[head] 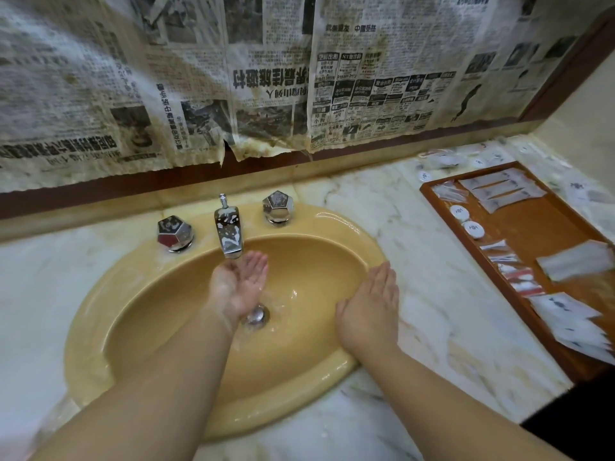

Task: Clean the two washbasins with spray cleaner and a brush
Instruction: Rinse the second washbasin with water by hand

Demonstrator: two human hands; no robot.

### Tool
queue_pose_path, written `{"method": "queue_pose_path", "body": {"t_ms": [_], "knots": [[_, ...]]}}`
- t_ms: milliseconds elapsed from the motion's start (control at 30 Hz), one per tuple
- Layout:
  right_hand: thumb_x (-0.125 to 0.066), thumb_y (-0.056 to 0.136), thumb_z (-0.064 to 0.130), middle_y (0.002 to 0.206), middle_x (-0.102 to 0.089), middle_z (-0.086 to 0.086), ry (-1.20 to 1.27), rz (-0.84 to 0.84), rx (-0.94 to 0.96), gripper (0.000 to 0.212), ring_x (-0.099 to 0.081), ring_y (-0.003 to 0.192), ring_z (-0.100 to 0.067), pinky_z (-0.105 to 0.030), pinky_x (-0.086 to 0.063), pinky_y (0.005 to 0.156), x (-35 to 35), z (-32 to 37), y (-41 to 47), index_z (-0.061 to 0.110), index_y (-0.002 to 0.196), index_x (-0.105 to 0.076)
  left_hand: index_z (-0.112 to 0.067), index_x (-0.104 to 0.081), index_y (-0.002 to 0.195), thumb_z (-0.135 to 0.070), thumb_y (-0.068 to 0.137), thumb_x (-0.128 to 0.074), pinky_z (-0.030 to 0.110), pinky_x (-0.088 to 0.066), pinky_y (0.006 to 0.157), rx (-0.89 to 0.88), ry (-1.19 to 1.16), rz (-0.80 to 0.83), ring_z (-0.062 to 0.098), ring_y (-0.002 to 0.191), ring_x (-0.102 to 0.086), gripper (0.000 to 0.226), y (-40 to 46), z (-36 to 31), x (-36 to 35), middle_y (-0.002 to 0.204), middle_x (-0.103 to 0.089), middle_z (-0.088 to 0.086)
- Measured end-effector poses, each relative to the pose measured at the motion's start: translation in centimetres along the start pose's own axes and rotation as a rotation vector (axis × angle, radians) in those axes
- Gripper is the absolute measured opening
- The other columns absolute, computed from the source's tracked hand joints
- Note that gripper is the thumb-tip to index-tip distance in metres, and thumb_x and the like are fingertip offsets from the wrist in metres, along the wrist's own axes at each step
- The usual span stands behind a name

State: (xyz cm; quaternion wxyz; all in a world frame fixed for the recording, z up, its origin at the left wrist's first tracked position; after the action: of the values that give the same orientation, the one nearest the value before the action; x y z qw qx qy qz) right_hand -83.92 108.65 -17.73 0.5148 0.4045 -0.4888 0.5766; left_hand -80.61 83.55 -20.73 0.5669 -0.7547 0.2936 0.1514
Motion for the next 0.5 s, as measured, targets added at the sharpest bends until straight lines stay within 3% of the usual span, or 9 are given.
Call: {"method": "queue_pose_path", "body": {"t_ms": [100,200,300,367,433,467,500], "knots": [[-0.036,0.088,0.045,0.167,0.0,-0.027,-0.027,0.047,-0.023,0.092,0.009,0.156,-0.037,-0.049,0.008,0.126,-0.6,2.1,-4.5,-0.009,0.157,-0.009,0.001,-0.066,0.117,-0.027,0.109,-0.037,0.041,-0.051,0.105,0.029,-0.157,-0.002,0.029,0.108,-0.07,0.04,-0.3,-0.1,-0.8,0.114,-0.072,0.014],[-0.031,0.09,0.047,0.166,-0.016,-0.025,-0.033,0.172,0.072,0.087,0.0,0.157,-0.033,-0.046,0.01,0.125,-1.8,6.1,-8.4,-0.007,0.157,-0.019,-0.001,-0.066,0.105,-0.027,0.109,-0.036,0.04,-0.051,0.103,0.005,-0.198,0.014,0.025,0.108,-0.068,0.04,-0.2,-0.3,-1.5,0.1,-0.071,0.013],[-0.037,0.098,0.036,0.155,-0.042,-0.017,0.107,0.267,0.118,0.061,-0.018,0.154,-0.033,-0.041,-0.016,0.124,-3.4,9.6,-7.5,0.0,0.147,-0.041,-0.005,-0.068,0.088,-0.026,0.107,-0.039,0.035,-0.053,0.094,-0.013,-0.206,0.031,0.021,0.086,-0.069,0.04,-0.8,0.0,-2.1,0.083,-0.07,0.009],[-0.046,0.096,0.026,0.131,-0.061,-0.017,0.457,0.415,-0.059,0.039,-0.051,0.132,-0.035,-0.038,-0.044,0.101,-5.1,11.6,-5.0,0.003,0.125,-0.059,-0.009,-0.065,0.08,-0.022,0.105,-0.042,0.032,-0.053,0.085,-0.022,-0.132,0.06,0.02,0.075,-0.067,0.037,-1.7,0.5,-2.8,0.076,-0.068,0.007],[-0.052,0.091,0.025,0.103,-0.074,-0.017,0.969,0.552,-0.377,0.027,-0.071,0.086,-0.032,-0.038,-0.055,0.069,-6.7,13.4,-4.0,0.008,0.1,-0.072,-0.01,-0.061,0.078,-0.016,0.103,-0.044,0.032,-0.053,0.081,-0.075,0.024,0.033,0.021,0.071,-0.064,0.031,-2.6,0.8,-3.1,0.069,-0.065,0.006],[-0.052,0.093,0.023,0.089,-0.075,-0.015,1.256,0.618,-0.547,0.025,-0.069,0.07,-0.028,-0.036,-0.057,0.065,-7.4,14.5,-3.5,0.01,0.088,-0.073,-0.008,-0.06,0.078,-0.013,0.103,-0.044,0.031,-0.054,0.078,-0.132,0.11,-0.004,0.022,0.069,-0.063,0.03,-3.0,0.7,-2.8,0.064,-0.065,0.006],[-0.047,0.097,0.02,0.081,-0.073,-0.014,1.524,0.673,-0.688,0.032,-0.067,0.065,-0.025,-0.035,-0.059,0.072,-8.2,15.7,-2.7,0.011,0.08,-0.073,-0.006,-0.061,0.077,-0.01,0.102,-0.046,0.028,-0.054,0.073,-0.206,0.211,-0.038,0.021,0.066,-0.063,0.029,-3.4,0.4,-2.3,0.061,-0.065,0.006]]}}
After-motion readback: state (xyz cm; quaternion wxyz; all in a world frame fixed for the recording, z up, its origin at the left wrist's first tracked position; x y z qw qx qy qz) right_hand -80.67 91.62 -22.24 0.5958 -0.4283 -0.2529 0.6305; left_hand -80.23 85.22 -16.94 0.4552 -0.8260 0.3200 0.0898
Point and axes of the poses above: each hand's wrist, its own y-axis towards the middle knuckle, its own x-axis out of the back of the hand, z = x × y, the point moved 8 cm from there along y, towards the middle knuckle
